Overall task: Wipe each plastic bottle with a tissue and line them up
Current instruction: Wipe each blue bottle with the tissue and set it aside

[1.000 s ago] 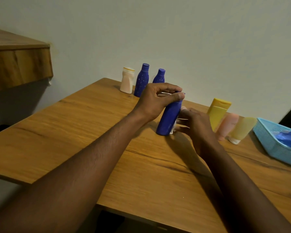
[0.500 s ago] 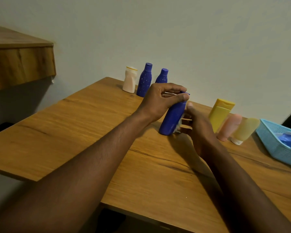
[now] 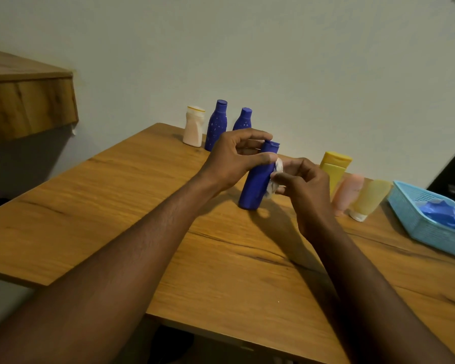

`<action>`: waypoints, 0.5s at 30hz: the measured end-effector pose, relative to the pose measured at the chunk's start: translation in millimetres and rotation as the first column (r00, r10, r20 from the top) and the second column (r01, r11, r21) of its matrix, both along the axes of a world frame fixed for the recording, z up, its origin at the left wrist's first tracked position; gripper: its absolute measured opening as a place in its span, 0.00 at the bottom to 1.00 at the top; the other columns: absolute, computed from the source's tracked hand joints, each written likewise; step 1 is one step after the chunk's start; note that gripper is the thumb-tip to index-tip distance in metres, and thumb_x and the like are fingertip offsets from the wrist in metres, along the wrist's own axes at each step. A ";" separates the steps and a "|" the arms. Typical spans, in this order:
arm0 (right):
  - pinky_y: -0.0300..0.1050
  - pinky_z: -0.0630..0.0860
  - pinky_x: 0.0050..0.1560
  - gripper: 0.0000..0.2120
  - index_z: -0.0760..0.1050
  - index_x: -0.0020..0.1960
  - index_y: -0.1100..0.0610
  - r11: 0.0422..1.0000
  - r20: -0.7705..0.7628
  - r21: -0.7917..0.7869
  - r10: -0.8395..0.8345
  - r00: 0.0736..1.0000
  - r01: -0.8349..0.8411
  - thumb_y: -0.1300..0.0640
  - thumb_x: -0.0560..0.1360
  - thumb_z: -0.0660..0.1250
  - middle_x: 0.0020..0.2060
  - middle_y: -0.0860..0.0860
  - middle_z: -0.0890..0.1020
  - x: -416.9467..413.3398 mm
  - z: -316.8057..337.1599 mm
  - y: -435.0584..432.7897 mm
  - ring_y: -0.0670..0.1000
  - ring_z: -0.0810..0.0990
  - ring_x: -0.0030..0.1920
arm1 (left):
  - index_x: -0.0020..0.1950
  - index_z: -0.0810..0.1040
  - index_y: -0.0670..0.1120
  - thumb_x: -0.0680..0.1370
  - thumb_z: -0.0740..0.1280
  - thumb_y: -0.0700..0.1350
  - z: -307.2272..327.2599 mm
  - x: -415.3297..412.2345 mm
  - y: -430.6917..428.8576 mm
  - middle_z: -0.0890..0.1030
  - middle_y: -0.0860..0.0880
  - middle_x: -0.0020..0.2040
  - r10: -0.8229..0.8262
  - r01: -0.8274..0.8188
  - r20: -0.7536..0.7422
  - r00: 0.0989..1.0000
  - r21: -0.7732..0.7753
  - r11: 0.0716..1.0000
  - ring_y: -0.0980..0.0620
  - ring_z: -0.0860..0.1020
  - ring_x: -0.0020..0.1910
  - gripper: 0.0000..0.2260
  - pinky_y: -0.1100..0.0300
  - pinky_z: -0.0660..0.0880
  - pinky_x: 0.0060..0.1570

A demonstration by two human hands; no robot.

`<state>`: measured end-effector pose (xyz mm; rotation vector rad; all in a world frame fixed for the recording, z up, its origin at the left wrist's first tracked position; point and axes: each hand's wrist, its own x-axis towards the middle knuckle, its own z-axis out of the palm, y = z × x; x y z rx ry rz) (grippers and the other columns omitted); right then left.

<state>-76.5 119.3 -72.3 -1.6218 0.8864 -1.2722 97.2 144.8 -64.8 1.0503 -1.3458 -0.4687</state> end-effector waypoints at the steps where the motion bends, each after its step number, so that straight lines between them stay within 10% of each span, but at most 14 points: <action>1: 0.54 0.84 0.50 0.09 0.79 0.55 0.59 0.999 -0.021 -0.044 -0.018 1.000 0.017 0.64 0.75 0.69 0.48 0.54 0.84 0.2 0.4 1.2 0.53 0.84 0.50 | 0.67 0.81 0.45 0.75 0.78 0.41 -0.5 -0.3 0.6 0.85 0.50 0.60 0.007 -0.007 -0.006 1.000 -0.002 1.000 0.54 0.84 0.59 0.21 0.59 0.82 0.57; 15: 0.42 0.78 0.49 0.13 0.82 0.60 0.54 0.933 -0.188 -0.314 -0.244 0.951 0.178 0.58 0.77 0.68 0.56 0.48 0.84 -17.7 20.6 22.5 0.50 0.81 0.53 | 0.68 0.80 0.45 0.74 0.79 0.43 0.2 -28.0 0.3 0.86 0.51 0.59 0.073 -0.073 -0.041 0.996 -0.001 0.997 0.56 0.84 0.58 0.23 0.57 0.81 0.61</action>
